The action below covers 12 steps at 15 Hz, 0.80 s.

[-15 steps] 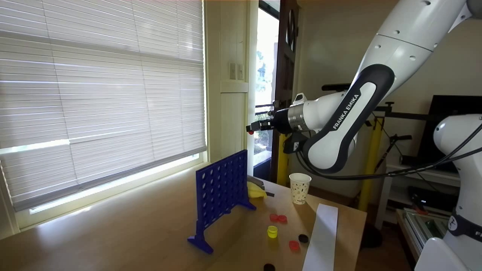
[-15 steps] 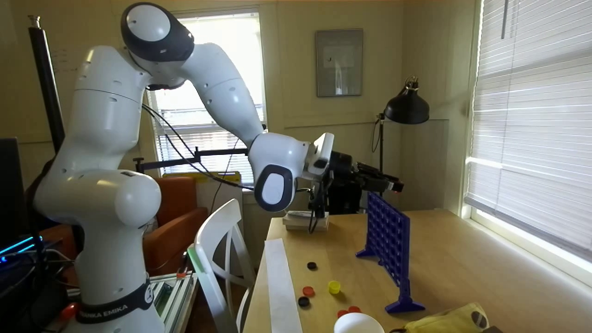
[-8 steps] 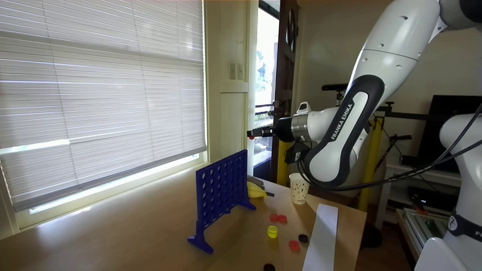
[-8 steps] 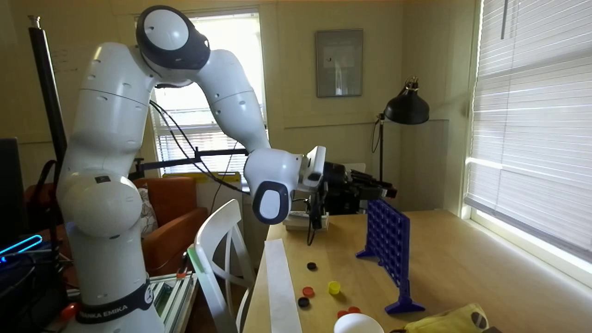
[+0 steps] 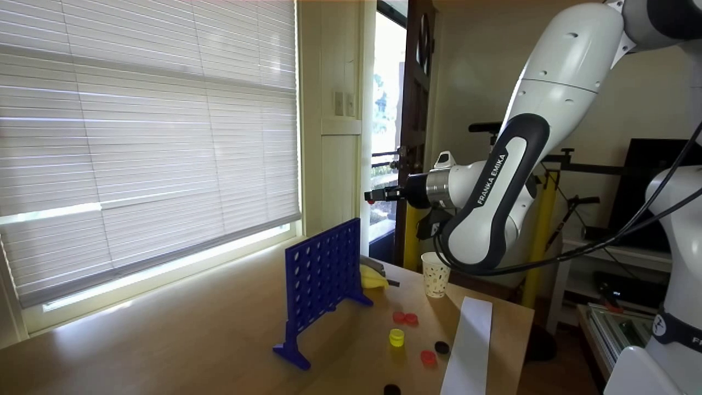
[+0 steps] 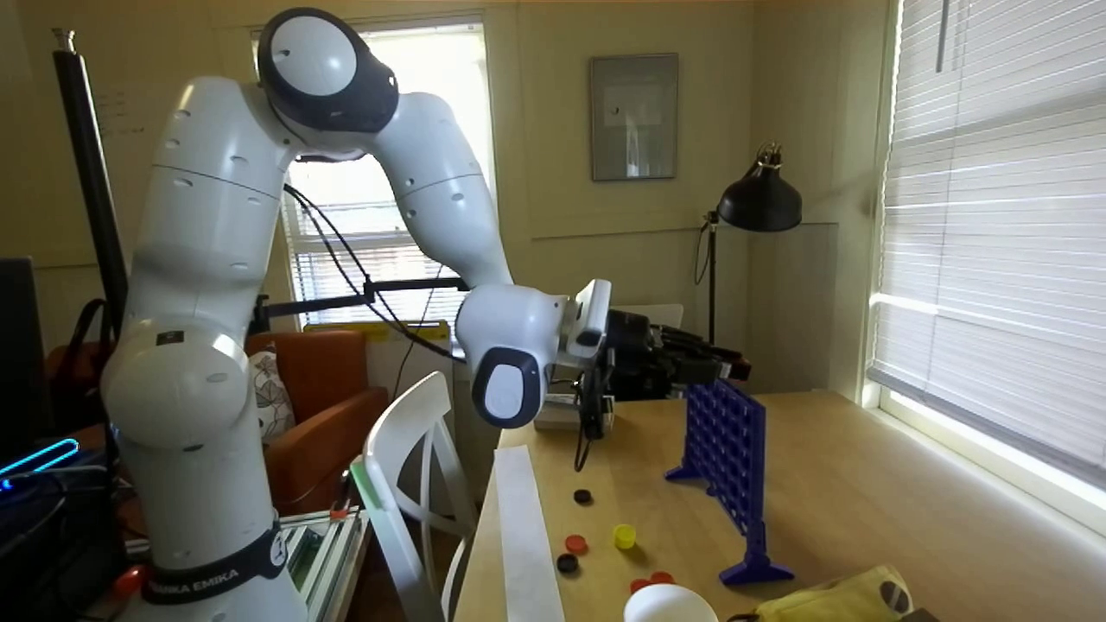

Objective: Put one orange chip in the blue gameboard.

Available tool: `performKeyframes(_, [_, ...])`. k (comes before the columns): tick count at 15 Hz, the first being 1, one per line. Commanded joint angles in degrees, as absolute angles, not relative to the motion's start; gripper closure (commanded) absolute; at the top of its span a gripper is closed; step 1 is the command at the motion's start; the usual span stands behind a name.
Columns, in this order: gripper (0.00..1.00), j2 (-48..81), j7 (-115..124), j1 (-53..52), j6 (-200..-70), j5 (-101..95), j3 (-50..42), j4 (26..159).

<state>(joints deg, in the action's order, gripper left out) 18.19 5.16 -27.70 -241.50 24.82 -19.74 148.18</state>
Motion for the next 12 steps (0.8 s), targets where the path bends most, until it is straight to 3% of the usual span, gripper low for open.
performKeyframes(1, [0.90,20.24,3.90,-30.33,-243.05,25.46,-21.25,147.29])
performKeyframes(12, [0.90,26.29,5.24,-37.51,-243.04,25.74,-28.20,143.97])
